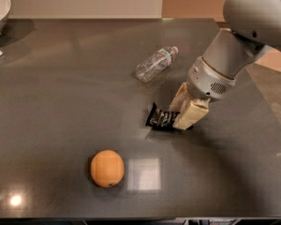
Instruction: Move rxbar chocolate near orange
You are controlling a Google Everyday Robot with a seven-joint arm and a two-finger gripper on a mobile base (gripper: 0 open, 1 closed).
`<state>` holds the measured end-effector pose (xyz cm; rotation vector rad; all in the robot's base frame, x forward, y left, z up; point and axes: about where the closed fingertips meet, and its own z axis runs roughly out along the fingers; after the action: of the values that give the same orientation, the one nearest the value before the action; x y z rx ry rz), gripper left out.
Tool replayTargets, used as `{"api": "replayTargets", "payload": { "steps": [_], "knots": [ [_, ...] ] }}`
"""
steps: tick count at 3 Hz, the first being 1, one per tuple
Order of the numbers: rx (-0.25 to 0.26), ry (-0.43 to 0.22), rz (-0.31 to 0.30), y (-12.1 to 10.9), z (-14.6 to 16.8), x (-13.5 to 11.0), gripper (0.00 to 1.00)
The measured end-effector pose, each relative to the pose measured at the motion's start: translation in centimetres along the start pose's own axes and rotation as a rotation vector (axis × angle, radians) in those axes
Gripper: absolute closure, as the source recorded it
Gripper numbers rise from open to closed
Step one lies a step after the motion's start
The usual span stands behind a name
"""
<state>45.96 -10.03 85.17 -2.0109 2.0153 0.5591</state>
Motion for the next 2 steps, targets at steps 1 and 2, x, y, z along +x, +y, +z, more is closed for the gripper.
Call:
{"api": "replayTargets", "payload": {
  "steps": [1, 2],
  "knots": [
    [-0.031, -0.01, -0.047, 1.4, 0.3, -0.4, 1.0],
    [-0.059, -0.021, -0.094, 2.6, 0.7, -0.8, 1.0]
  ]
}}
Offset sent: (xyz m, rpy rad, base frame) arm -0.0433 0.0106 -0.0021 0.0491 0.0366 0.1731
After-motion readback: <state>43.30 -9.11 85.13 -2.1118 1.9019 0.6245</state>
